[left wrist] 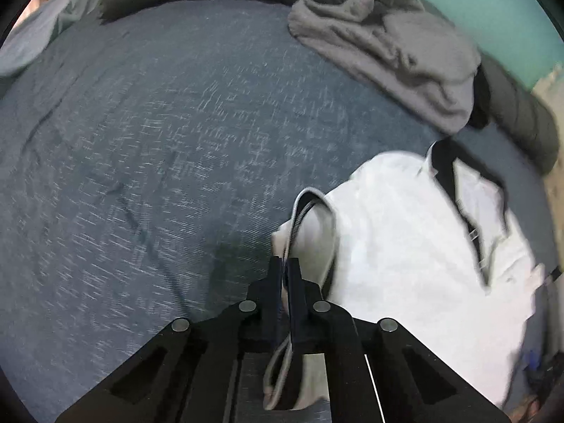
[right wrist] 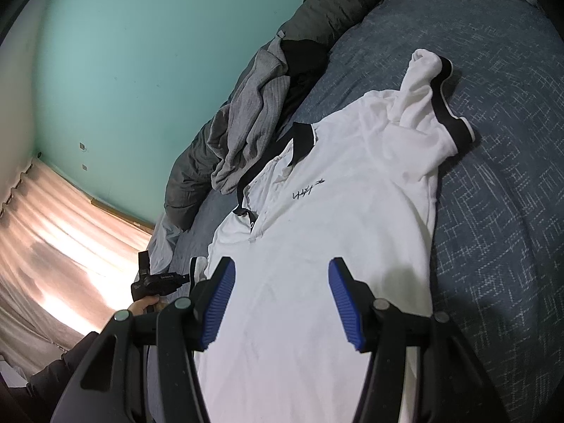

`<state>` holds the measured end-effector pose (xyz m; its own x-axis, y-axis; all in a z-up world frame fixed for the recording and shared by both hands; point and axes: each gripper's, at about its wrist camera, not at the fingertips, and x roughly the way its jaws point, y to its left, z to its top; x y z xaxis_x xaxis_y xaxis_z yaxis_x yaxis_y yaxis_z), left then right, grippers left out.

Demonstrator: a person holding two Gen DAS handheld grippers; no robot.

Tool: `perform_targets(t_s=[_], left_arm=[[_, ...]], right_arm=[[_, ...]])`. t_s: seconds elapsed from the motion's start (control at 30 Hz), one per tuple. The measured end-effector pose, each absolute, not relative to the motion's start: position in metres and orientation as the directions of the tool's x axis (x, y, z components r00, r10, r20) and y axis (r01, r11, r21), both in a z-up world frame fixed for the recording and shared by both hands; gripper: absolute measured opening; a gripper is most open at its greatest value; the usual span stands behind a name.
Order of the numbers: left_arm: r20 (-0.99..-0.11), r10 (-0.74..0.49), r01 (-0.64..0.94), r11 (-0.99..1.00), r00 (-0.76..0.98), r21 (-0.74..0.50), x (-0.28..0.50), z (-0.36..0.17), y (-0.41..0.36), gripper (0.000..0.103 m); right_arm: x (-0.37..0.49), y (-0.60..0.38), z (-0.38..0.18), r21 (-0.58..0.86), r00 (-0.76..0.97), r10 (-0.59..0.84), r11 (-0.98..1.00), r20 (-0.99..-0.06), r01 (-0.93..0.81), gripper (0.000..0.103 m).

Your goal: Fold clothes

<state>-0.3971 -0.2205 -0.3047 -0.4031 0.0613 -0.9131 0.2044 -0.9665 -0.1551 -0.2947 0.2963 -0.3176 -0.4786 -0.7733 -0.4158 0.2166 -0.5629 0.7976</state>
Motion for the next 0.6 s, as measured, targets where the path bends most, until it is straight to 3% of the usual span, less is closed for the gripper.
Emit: perform_targets(t_s=[0.33,0.6], left_arm=[[-0.913,0.024,0.167,-0.981,-0.407,-0.101,-0.400,-0.302,-0.217,0.002],[-0.908,0.111,0.155,-0.970,-0.404,-0.187,-0.403,-0.307,-0.205,0.002]], right_arm=[[-0.295,0.296,-0.318,0.797,-0.477,-0.774,-0.563,-0.416,0.218,0.056],[-0.295,0.297,-0.318,0.799,-0.478,-0.775,-0.561,-0.413,0.218,0.056]])
